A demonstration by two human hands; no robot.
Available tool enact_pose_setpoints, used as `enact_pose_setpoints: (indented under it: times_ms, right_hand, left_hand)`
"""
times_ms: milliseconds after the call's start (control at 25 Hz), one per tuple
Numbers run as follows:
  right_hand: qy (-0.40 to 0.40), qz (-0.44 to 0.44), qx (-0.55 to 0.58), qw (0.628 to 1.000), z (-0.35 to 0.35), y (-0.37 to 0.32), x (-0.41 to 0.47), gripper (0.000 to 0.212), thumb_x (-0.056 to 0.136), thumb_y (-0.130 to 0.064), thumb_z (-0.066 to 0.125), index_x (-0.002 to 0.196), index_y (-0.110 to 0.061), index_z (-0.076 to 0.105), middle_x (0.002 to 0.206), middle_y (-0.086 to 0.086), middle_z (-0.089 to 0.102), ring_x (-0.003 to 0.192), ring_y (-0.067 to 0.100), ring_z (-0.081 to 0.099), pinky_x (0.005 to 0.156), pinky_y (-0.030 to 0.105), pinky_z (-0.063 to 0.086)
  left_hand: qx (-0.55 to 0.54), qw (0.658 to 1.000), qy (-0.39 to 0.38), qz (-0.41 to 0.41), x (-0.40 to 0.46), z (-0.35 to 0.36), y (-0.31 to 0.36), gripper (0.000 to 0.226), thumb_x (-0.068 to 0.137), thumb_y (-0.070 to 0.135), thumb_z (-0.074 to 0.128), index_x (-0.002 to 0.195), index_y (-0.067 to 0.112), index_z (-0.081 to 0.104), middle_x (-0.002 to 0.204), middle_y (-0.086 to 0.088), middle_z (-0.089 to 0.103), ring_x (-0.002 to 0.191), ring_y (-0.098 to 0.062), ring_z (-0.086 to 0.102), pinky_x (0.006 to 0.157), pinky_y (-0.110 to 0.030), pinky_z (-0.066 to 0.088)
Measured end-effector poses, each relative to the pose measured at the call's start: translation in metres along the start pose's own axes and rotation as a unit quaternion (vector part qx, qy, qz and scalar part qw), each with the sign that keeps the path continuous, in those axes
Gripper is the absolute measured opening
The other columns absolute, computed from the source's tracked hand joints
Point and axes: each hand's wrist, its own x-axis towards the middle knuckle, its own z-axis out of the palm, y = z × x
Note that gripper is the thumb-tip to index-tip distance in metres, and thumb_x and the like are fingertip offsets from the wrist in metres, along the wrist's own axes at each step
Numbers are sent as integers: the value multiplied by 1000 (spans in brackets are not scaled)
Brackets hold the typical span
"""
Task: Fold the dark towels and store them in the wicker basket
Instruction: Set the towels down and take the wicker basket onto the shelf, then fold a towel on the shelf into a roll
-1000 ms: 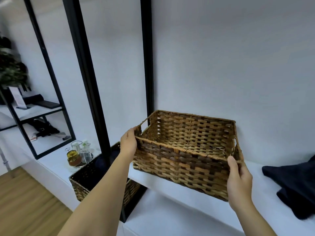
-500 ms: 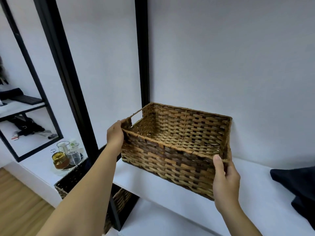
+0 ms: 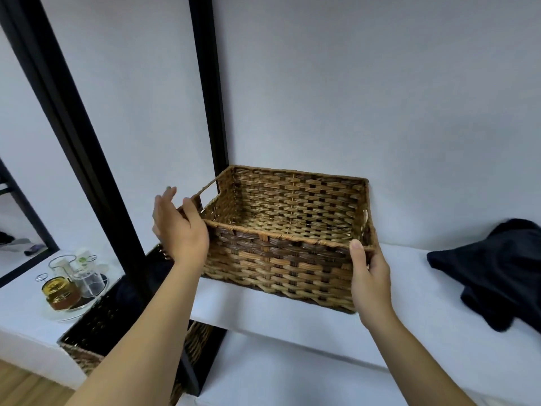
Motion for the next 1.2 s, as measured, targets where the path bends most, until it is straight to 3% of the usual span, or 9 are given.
enact_pose_setpoints:
  times_ms: [160,280,440,560,720,800,1000,1120,1200]
  right_hand:
    - [-18,8,-63,998,-13,-5,-3,75,85,-68,54,153,-45,31,150,-19,48,135,6,49,109,40,47]
    - [-65,18,-65,996,-18,-13,-3,57,93,-62,49,146,-40,44,129,-20,63,120,1,59,103,33,52]
    - [-140,35,-57,988,-36,-20,2,51,99,-54,52,147,-43,42,139,-18,58,127,5,55,110,36,47]
    - [-126,64,-92,986,-67,-12,-10,56,100,-51,52,152,-39,36,155,-15,42,131,9,52,112,38,44]
    - [-40,47,-145,988,-150,0,-10,50,101,-44,55,149,-33,44,152,-19,43,124,5,56,108,34,47]
    - [16,17,-199,980,-201,0,-4,42,102,-38,56,143,-30,51,146,-19,47,122,6,55,103,23,48]
    - [191,-48,-368,909,-344,19,22,31,98,-36,58,128,-27,56,135,-9,52,125,20,47,108,48,42]
    - [268,81,-475,834,-417,26,48,57,95,-53,56,141,-23,44,149,5,42,131,38,43,109,58,35]
    - [233,204,-487,817,-457,39,68,80,89,-70,51,151,-24,31,156,7,34,136,42,39,111,61,31]
  left_hand:
    - [112,905,-161,377,-52,17,19,55,95,58,48,129,18,63,146,1,55,148,-23,34,121,-48,21]
    - [214,872,-192,397,-68,29,33,69,88,79,42,105,22,76,129,5,68,140,-25,46,117,-48,27]
    - [252,872,-223,356,-69,24,54,86,84,87,28,137,26,59,148,3,54,148,-24,31,122,-54,15]
    - [161,871,-223,407,-104,37,99,81,89,73,39,147,17,45,158,-5,41,154,-26,20,124,-57,7]
    - [-8,790,-280,546,-195,87,160,62,96,53,49,142,12,52,156,-7,44,151,-29,28,122,-56,19]
    - [-14,763,-361,536,-243,120,174,59,97,54,48,144,17,51,158,-3,41,152,-26,25,122,-53,22]
    - [62,722,-625,291,-344,215,198,84,87,77,47,157,37,23,169,5,13,156,-22,11,123,-53,18]
    - [33,712,-683,157,-381,265,215,112,68,91,54,157,45,5,170,5,1,156,-31,9,121,-57,23]
    - [66,704,-689,157,-401,297,228,116,60,95,55,154,53,1,170,4,1,153,-40,14,119,-60,24]
